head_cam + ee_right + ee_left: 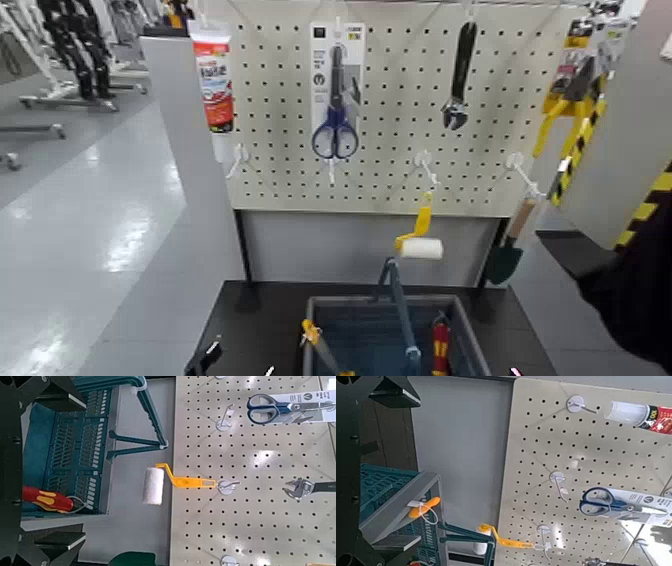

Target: Put the black wrench into the crate.

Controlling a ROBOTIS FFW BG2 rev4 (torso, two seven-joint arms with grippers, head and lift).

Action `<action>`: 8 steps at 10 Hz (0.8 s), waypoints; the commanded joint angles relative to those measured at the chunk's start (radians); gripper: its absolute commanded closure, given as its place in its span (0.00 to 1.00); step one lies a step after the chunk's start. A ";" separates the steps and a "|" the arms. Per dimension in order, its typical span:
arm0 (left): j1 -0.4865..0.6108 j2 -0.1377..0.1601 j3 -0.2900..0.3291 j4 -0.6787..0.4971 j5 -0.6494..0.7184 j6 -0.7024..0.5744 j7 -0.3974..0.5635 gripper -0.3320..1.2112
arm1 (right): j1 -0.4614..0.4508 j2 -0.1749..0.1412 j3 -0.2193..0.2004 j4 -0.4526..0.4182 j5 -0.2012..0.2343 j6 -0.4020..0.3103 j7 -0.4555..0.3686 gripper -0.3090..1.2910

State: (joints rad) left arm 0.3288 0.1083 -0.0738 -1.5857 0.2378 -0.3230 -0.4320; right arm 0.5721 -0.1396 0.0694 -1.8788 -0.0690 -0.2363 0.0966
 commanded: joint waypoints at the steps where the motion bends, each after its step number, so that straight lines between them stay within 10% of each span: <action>1: -0.002 0.002 0.002 0.001 0.000 -0.002 -0.011 0.28 | 0.000 0.000 0.000 0.000 0.000 0.000 0.002 0.29; 8: -0.010 0.001 0.003 0.007 0.006 0.006 -0.024 0.28 | -0.005 -0.003 0.001 -0.002 0.000 0.005 0.009 0.29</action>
State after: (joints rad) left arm 0.3198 0.1091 -0.0707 -1.5789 0.2433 -0.3187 -0.4548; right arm 0.5684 -0.1423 0.0712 -1.8803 -0.0690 -0.2326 0.1057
